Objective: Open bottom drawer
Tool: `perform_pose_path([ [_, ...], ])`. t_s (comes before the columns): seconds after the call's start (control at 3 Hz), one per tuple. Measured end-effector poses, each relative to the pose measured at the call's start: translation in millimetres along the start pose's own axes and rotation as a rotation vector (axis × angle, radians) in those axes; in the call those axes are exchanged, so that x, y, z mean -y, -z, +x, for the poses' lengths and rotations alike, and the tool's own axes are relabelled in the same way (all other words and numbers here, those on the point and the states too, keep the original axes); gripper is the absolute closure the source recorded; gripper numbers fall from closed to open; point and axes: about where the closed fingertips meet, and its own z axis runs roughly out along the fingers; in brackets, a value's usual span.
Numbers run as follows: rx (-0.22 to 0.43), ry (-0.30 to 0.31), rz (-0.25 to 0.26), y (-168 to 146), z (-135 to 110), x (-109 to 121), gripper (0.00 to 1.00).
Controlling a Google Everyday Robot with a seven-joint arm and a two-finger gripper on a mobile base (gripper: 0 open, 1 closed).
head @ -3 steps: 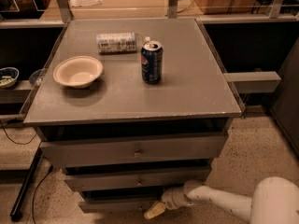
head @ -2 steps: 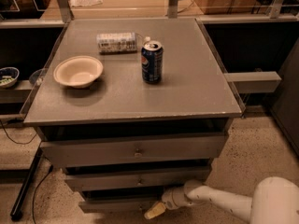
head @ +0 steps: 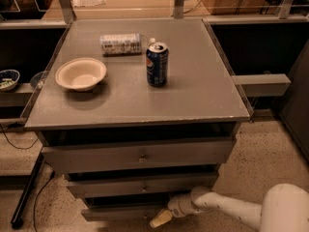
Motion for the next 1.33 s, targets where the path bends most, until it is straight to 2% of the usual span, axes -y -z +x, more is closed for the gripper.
perform_pose_path([
  [0.33,-0.001,-0.006,-0.013,-2.9,-11.3,2.9,0.00],
  [1.0,-0.046,0.009,-0.035,10.2,6.8,-16.0,0.00],
  [1.33,-0.046,0.009,-0.035,10.2,6.7,-16.0,0.00],
])
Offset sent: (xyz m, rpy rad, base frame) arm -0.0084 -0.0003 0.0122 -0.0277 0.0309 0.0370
